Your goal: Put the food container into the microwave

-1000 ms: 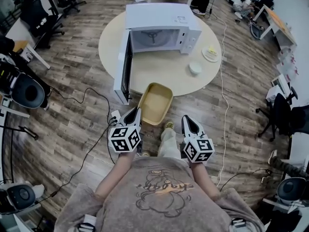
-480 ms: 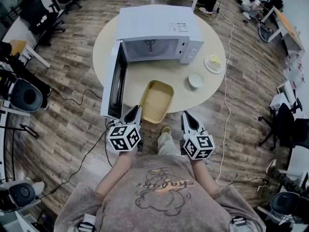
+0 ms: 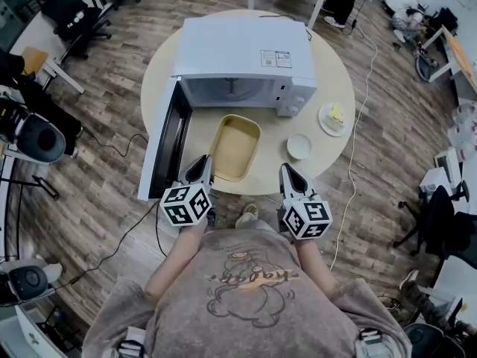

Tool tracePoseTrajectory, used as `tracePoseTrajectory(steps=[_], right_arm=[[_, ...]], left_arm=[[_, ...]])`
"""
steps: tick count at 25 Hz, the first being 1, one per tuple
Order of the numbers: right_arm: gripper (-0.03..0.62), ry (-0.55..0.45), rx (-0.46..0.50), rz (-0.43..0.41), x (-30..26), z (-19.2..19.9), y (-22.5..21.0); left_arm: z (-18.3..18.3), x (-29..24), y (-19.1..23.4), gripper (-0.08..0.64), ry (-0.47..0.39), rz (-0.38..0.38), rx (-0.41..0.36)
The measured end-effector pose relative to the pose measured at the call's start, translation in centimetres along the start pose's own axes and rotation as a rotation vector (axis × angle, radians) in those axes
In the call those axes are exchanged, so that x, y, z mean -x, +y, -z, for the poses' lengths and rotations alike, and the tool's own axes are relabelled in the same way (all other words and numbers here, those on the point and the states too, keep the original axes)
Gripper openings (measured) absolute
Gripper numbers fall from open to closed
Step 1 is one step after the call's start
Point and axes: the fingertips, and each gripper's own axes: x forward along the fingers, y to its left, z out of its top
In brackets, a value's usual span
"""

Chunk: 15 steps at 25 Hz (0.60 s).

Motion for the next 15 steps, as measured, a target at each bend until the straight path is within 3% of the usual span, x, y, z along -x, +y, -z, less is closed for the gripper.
tracePoseTrajectory(steps=[9,15], right_arm=[[0.0,0.04,0.023,-0.096,-4.4,-1.5,-2.6],[0.0,0.031,0.024,-0.108,-6.2,-2.7,-3.5]], left_arm=[[-1.2,-3.3,0.6,0.052,-0.032,-0.097,0.028],[-1.9,-5.0,1.0,0.052,-0.034,-0.12,0.025]])
